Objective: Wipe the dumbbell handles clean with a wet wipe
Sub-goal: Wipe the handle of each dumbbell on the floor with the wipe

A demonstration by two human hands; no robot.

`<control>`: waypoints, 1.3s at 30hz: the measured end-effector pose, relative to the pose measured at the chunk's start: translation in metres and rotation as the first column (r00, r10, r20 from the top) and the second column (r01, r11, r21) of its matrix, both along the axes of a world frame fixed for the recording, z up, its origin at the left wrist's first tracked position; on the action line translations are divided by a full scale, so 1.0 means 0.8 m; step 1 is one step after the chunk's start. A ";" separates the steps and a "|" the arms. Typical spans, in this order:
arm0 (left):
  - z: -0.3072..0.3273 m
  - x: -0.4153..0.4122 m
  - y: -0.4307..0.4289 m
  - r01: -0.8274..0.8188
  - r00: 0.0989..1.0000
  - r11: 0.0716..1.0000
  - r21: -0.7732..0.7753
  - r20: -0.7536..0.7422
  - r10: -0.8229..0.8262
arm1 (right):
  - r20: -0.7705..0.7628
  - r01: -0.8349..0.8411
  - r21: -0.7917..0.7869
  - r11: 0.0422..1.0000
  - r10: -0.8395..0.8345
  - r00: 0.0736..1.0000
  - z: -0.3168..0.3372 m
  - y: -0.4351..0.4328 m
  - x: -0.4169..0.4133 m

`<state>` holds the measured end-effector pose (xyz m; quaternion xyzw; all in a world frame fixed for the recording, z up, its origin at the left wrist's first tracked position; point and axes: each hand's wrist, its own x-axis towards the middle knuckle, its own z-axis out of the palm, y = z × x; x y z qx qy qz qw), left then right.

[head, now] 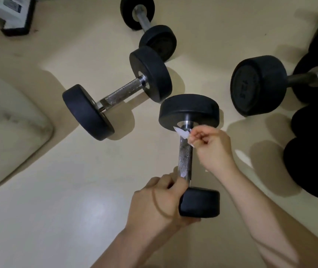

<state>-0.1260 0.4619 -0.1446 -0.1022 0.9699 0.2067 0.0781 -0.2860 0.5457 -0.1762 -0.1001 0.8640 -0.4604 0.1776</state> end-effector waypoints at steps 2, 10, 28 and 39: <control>0.000 0.000 0.000 -0.004 1.000 1.000 0.010 -0.002 0.004 | 0.136 -0.099 0.006 0.995 0.097 0.986 0.006 0.024 0.028; -0.018 0.029 -0.059 -0.132 0.991 0.872 0.471 0.030 0.134 | 0.082 -0.009 -0.095 0.995 0.017 0.996 -0.013 -0.017 0.014; 0.007 0.049 -0.076 -0.055 0.998 0.998 0.008 -0.007 0.055 | -0.102 -0.138 -0.043 0.990 0.133 0.986 -0.022 -0.100 0.021; -0.005 0.063 -0.112 -0.124 0.987 0.946 0.301 -0.058 0.148 | 0.033 -0.308 -0.040 0.950 0.310 0.950 -0.019 -0.089 0.050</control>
